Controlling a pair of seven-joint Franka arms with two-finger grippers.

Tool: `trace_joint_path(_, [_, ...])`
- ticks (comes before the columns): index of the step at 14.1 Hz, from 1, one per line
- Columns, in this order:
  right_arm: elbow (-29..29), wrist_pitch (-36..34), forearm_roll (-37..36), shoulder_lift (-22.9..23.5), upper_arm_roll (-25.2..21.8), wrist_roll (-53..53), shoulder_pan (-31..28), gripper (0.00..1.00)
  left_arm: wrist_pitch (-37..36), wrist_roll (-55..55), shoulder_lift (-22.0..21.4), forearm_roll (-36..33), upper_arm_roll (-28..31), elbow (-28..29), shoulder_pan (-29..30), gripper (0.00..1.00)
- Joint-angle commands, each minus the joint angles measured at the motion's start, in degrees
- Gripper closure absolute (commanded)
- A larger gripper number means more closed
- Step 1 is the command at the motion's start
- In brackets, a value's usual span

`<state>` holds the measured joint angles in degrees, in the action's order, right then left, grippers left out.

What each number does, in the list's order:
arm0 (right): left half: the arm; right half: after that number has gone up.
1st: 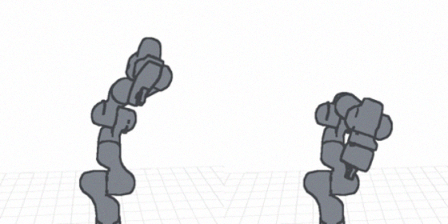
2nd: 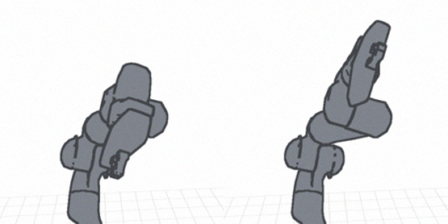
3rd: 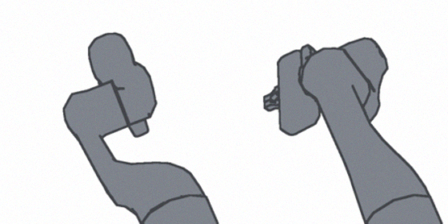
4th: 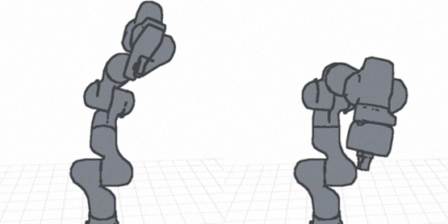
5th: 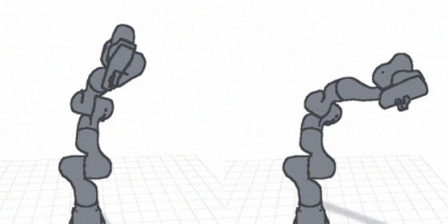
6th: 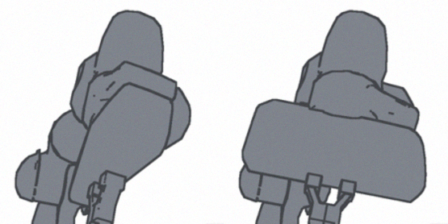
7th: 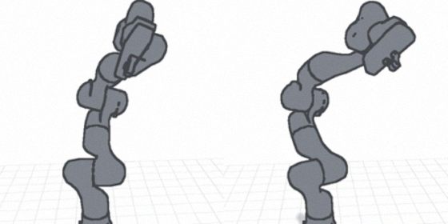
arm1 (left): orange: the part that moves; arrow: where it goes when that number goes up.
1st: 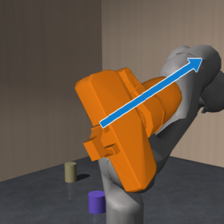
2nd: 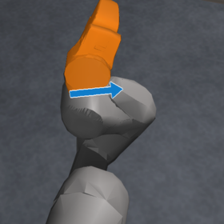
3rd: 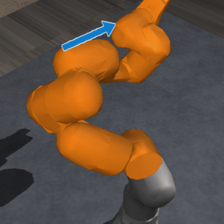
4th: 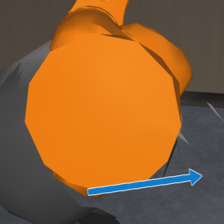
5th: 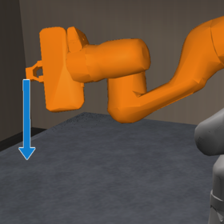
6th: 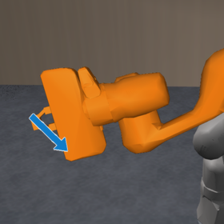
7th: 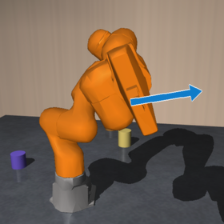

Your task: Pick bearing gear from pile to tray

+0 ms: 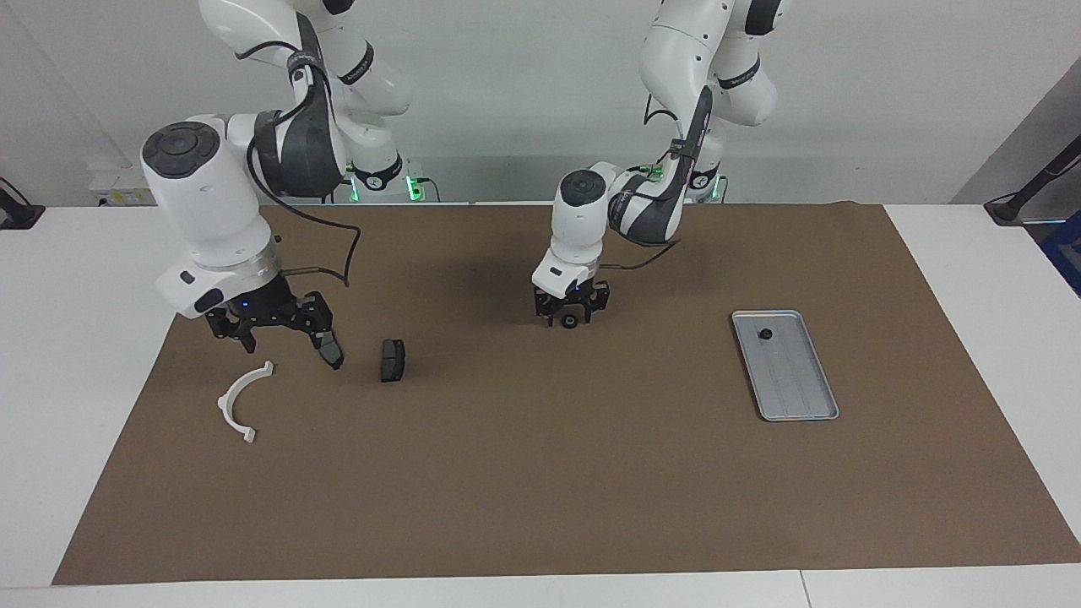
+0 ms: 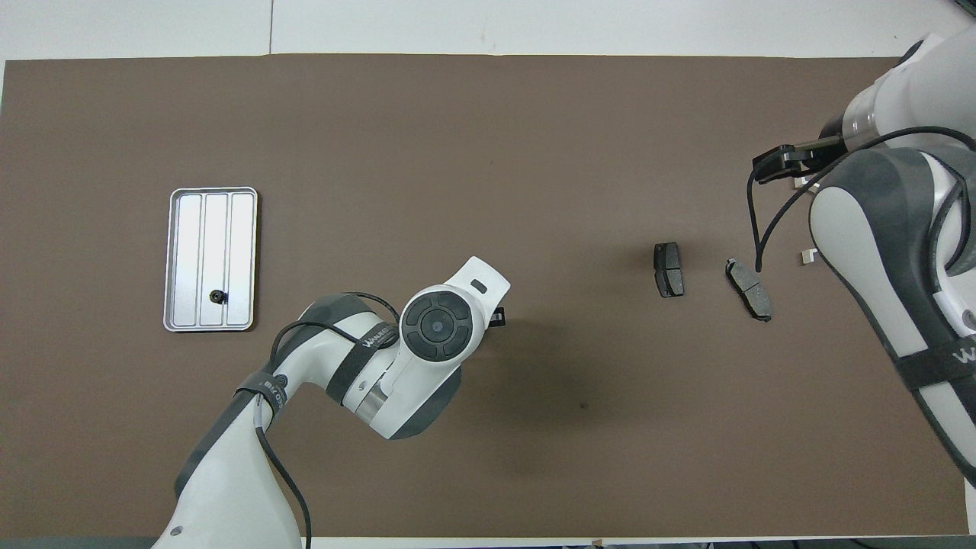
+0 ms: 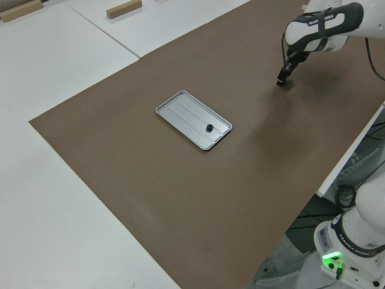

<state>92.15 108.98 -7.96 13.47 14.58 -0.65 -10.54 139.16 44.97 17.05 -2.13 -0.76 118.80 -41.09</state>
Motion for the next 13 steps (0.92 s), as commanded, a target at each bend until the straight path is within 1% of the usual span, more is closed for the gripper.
trace_joint_path(1, [1.2, -2.5, 2.1, -3.6, -3.1, 1.0, 4.7, 0.0, 1.6, 1.0, -2.3, -0.9, 0.7, 2.8, -0.7, 0.23])
trace_joint_path(2, [1.1, -3.2, 3.4, -4.5, -7.0, 1.0, 8.4, 0.0, 1.6, 0.9, -2.3, -0.9, 0.7, 2.9, -0.7, 0.24])
trace_joint_path(3, [1.0, -3.6, 6.1, -5.4, -12.2, 1.0, 12.9, 0.0, 1.6, 1.0, -2.3, -0.9, 0.7, 2.9, -0.7, 0.27])
trace_joint_path(4, [1.0, -4.7, 8.8, -6.5, -17.8, 1.0, 17.2, 0.0, 1.6, 0.9, -2.3, -0.9, 0.7, 2.9, -0.8, 0.34])
trace_joint_path(5, [1.0, -6.2, 10.8, -7.7, -21.3, 1.1, 19.4, 0.0, 1.6, 0.9, -2.3, -0.9, 0.7, 2.8, -0.8, 0.45])
trace_joint_path(7, [1.0, -8.9, 11.5, -10.0, -22.0, 1.3, 19.4, 0.0, 1.7, 0.6, -2.2, -0.9, 0.8, 2.6, -0.8, 0.65])
trace_joint_path(9, [1.0, -10.5, 11.5, -11.4, -22.0, 1.4, 19.2, 0.0, 1.6, 0.7, -2.2, -0.9, 0.8, 2.3, -0.8, 0.8])
trace_joint_path(10, [1.0, -10.7, 11.4, -11.5, -22.1, 1.4, 19.2, 0.0, 1.3, 0.7, -2.1, -0.9, 0.8, 2.1, -0.8, 0.85])
trace_joint_path(13, [1.0, -10.7, 11.4, -12.6, -22.1, 1.4, 19.3, 0.0, 0.5, 0.4, -2.2, -0.9, 0.9, 0.6, -0.4, 0.86])
